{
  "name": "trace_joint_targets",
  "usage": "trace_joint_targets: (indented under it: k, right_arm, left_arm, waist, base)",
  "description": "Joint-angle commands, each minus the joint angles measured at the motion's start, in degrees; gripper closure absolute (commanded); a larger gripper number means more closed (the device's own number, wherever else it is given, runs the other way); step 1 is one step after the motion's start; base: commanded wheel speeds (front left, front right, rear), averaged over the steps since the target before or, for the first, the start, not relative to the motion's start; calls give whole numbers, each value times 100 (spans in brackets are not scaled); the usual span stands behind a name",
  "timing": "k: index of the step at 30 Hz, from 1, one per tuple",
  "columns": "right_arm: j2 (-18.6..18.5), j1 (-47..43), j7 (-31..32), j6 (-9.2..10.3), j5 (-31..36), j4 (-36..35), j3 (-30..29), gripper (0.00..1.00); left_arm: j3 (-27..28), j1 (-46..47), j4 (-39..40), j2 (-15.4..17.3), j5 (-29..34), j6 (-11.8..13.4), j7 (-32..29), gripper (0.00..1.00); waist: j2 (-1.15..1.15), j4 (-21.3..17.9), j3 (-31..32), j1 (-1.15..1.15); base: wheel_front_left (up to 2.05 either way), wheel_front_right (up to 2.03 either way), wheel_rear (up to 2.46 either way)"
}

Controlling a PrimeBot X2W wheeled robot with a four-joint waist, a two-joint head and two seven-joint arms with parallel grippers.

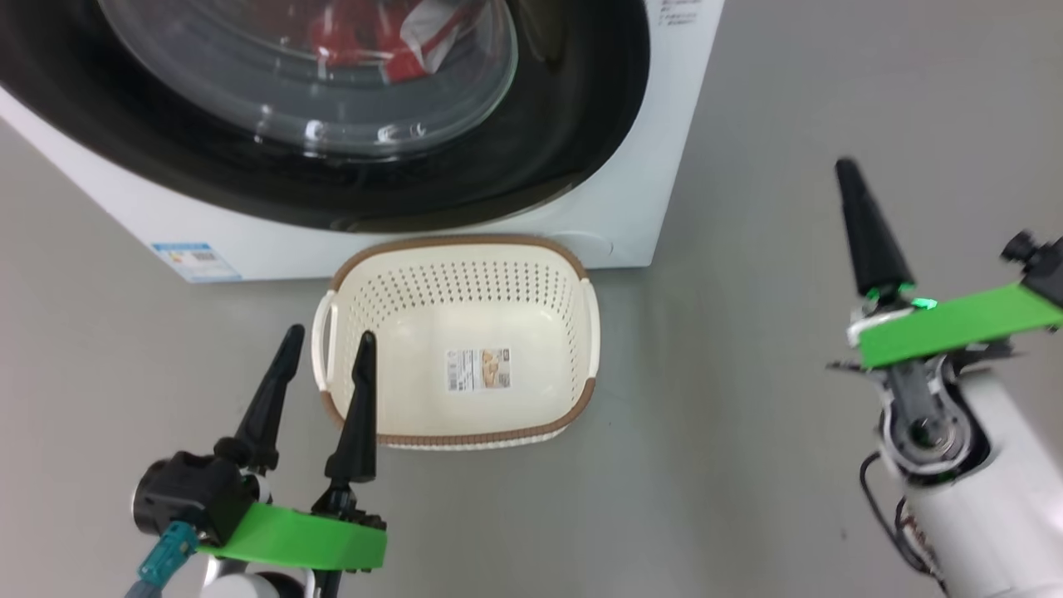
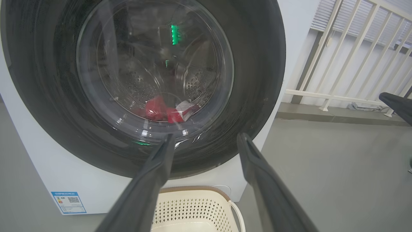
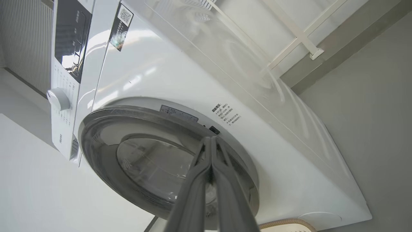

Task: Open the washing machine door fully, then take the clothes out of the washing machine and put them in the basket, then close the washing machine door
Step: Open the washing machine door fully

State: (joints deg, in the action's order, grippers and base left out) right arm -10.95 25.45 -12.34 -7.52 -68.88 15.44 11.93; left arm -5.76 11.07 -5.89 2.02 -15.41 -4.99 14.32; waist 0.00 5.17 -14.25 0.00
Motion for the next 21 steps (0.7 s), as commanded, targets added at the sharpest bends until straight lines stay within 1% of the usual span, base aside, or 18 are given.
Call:
trace_joint_targets:
  k: [1,4,5,11,12,18,21]
  right_arm:
    - [-100,213,81,3,-336,-200,83,100]
    - [-209,446,306,3,-955,-263,10,100]
    - [-209,446,306,3,-955,-263,10,100]
    - [-386,915,1023,3,-1961,-265,-123,100]
    - [-413,1084,1299,3,-2231,-239,-172,100]
    - [-443,1695,2227,3,-2830,-93,-246,100]
    - [-455,2028,2657,3,-2982,49,-244,100]
  left_arm:
    - [117,190,214,86,-25,65,68,0]
    - [56,246,308,86,-53,119,68,0]
    - [56,246,308,86,-53,119,68,0]
    - [3,358,422,86,-79,162,68,0]
    - [-28,392,484,86,-108,183,68,0]
    - [-135,492,671,86,-130,238,68,0]
    - [-156,550,703,86,-119,235,68,0]
  waist:
    - [0,142,-235,0]
    - [0,218,-389,0]
    - [0,218,-389,0]
    - [0,344,-678,0]
    - [0,380,-768,0]
    - [0,435,-1059,0]
    - [0,464,-1194,0]
  base:
    - [0,0,0]
    - [0,0,0]
    - [0,0,0]
    - [0,0,0]
    - [0,0,0]
    - [0,0,0]
    - [0,0,0]
